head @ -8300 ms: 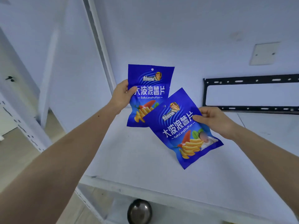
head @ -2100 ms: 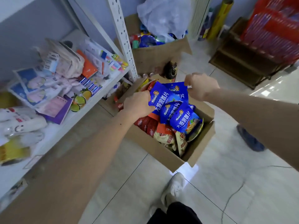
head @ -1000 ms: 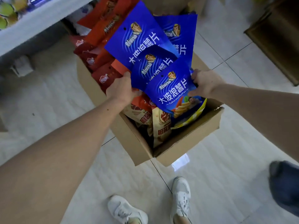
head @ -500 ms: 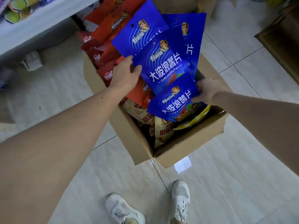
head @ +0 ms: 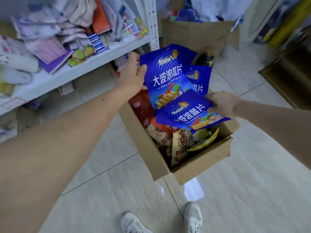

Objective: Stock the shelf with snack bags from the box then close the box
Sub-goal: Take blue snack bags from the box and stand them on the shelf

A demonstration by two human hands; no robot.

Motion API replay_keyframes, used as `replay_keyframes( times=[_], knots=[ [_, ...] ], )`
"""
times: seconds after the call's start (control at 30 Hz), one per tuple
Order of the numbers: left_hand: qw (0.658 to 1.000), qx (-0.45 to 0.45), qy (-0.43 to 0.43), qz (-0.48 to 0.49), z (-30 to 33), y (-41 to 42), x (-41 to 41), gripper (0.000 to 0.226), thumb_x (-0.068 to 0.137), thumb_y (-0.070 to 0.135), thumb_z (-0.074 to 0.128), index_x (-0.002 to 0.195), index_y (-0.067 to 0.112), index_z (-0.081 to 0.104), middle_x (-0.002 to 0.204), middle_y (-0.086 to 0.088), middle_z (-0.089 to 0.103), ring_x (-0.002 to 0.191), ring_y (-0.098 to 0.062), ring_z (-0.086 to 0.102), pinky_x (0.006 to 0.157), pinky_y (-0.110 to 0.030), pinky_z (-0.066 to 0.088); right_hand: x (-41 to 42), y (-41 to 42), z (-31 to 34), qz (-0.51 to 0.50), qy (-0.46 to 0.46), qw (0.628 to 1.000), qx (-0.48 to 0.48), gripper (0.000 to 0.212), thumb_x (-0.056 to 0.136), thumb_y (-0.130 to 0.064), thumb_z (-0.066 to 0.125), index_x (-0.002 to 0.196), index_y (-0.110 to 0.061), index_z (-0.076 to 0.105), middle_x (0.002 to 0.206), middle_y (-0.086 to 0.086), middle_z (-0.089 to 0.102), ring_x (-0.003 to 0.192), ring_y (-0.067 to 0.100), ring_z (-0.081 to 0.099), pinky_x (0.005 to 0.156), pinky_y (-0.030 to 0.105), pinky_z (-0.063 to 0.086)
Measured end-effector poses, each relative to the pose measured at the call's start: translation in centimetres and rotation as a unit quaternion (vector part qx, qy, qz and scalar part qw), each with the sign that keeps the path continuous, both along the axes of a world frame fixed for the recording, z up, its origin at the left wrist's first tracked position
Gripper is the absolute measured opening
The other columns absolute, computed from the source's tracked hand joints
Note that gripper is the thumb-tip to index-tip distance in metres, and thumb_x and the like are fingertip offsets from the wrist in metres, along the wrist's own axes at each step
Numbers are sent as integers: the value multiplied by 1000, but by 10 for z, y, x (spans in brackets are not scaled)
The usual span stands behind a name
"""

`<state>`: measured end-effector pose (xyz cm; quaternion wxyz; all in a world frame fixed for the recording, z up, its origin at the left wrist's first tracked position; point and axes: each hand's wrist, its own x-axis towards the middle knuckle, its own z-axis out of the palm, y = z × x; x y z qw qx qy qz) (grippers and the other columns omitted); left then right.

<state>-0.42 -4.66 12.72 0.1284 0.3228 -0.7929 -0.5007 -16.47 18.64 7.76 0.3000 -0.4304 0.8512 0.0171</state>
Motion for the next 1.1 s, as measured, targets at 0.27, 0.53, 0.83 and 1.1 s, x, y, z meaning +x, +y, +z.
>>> replay_keyframes(
  times=[0.27, 0.53, 0.83, 1.1],
  knots=[
    [999, -41, 7, -16, 162, -33, 52, 38, 77, -7, 68, 106, 16, 60, 101, -3, 68, 87, -20, 69, 67, -38, 60, 31, -33, 139, 54, 32, 998, -18, 38, 92, -26, 61, 126, -13, 50, 124, 8, 60, 111, 25, 57, 85, 34, 50],
    [992, -112, -46, -37, 320, -59, 122, 21, 81, -2, 72, 96, 12, 67, 89, -6, 70, 68, -2, 65, 64, -23, 56, 86, -78, 279, 112, 3, 990, -89, 43, 93, -21, 59, 133, -17, 46, 125, 4, 60, 114, 25, 57, 91, 39, 49],
    [986, -157, -18, 60, 433, -101, 236, 9, 95, 19, 60, 88, 25, 61, 92, -1, 72, 80, -9, 71, 75, -36, 58, 164, -145, 390, 165, -23, 964, -206, 30, 95, -18, 57, 123, -10, 49, 122, 10, 63, 109, 25, 60, 88, 36, 48],
    [956, -247, 0, 158, 498, -159, 359, 17, 101, 22, 47, 111, 9, 52, 102, 1, 64, 77, -1, 62, 57, -11, 48, 251, -235, 458, 189, -37, 951, -242, 23, 96, -18, 56, 116, -7, 57, 108, 1, 62, 96, 17, 57, 69, 24, 44]
  ],
)
